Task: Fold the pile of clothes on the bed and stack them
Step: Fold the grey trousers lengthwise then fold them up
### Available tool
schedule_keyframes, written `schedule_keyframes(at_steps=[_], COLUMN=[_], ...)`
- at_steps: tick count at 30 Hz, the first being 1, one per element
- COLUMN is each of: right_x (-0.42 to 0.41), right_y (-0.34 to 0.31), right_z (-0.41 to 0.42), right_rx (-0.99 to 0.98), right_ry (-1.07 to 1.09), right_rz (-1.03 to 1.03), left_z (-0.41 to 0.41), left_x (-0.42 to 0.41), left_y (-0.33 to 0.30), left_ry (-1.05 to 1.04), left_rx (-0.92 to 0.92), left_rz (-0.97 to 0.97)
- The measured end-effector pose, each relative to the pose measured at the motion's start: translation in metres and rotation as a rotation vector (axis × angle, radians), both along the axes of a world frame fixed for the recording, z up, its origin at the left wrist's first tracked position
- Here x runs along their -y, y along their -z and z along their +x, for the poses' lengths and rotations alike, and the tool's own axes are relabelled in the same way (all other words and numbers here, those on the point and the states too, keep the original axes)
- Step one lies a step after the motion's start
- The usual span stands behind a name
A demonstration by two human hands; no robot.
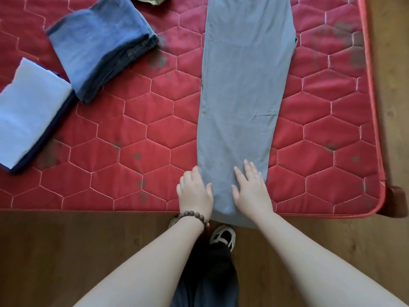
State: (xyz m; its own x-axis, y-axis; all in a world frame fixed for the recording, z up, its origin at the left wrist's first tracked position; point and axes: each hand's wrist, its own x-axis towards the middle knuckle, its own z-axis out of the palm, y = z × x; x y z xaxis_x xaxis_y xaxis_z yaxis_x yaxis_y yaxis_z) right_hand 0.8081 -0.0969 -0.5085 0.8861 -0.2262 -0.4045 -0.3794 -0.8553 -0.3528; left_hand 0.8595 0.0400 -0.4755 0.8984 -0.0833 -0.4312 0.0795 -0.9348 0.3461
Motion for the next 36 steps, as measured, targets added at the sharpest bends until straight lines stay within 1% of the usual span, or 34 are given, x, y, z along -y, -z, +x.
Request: schedule_keyframes(at_steps=[1, 2, 3, 5, 6, 7, 9, 12, 16, 18, 19, 21, 22, 23, 25, 26, 28, 30, 32, 33, 36], right_x=[-0.003, -0.006, -0.009, -0.017, -0.021, -0.023, -0.025, -0.018, -0.009, 0.003, 0.011, 0.028, 0.037, 0.049, 0.079, 0.095, 0.129, 0.158, 0.179, 0.184, 0.183], right_y=[-0.007, -0.012, -0.018, -0.028, -0.033, -0.036, -0.036, -0.032, -0.038, -0.045, -0.051, -0.067, -0.075, -0.083, -0.096, -0.105, -0.121, -0.134, -0.136, -0.134, -0.110], right_z=[0.000, 0.002, 0.007, 0.020, 0.025, 0.029, 0.033, 0.034, 0.037, 0.036, 0.034, 0.029, 0.028, 0.027, 0.031, 0.036, 0.045, 0.051, 0.054, 0.055, 0.051], right_rx=[0.060, 0.076, 0.044, -0.092, -0.115, -0.126, -0.121, -0.075, -0.050, -0.013, 0.026, 0.047, -0.003, -0.084, -0.208, -0.218, -0.172, -0.087, -0.008, -0.014, -0.145], right_ry=[0.056, 0.142, 0.238, 0.462, 0.586, 0.683, 0.771, 0.771, 0.870, 0.881, 0.871, 0.816, 0.762, 0.682, 0.499, 0.435, 0.362, 0.352, 0.326, 0.297, 0.177], right_rz=[0.051, 0.129, 0.232, 0.534, 0.664, 0.745, 0.757, 0.617, 0.481, 0.424, 0.430, 0.539, 0.586, 0.575, 0.363, 0.223, -0.032, -0.220, -0.342, -0.384, -0.472], left_z=[0.002, 0.004, 0.006, 0.007, 0.006, 0.004, -0.002, -0.010, -0.008, -0.005, -0.004, 0.000, 0.002, 0.003, 0.004, 0.003, 0.003, 0.003, 0.003, 0.003, 0.002], left_x=[0.001, 0.002, 0.004, 0.007, 0.009, 0.010, 0.009, 0.000, -0.018, -0.026, -0.029, -0.031, -0.034, -0.036, -0.039, -0.040, -0.040, -0.039, -0.039, -0.039, -0.041], left_y=[-0.004, -0.007, -0.008, -0.010, -0.013, -0.015, -0.016, -0.013, -0.003, 0.002, 0.004, 0.004, 0.004, 0.006, 0.011, 0.012, 0.013, 0.014, 0.015, 0.016, 0.019], left_ry=[0.032, 0.071, 0.105, 0.181, 0.232, 0.285, 0.365, 0.434, 0.490, 0.536, 0.568, 0.635, 0.667, 0.695, 0.748, 0.762, 0.772, 0.789, 0.805, 0.818, 0.842], left_rx=[0.027, 0.056, 0.091, 0.146, 0.154, 0.158, 0.151, 0.137, 0.106, 0.083, 0.055, -0.053, -0.126, -0.155, -0.149, -0.159, -0.179, -0.163, -0.148, -0.147, -0.127], left_rz=[-0.038, -0.067, -0.086, -0.108, -0.119, -0.143, -0.220, -0.274, -0.209, -0.174, -0.162, -0.133, -0.116, -0.104, -0.079, -0.063, -0.034, -0.008, 0.004, 0.010, 0.020])
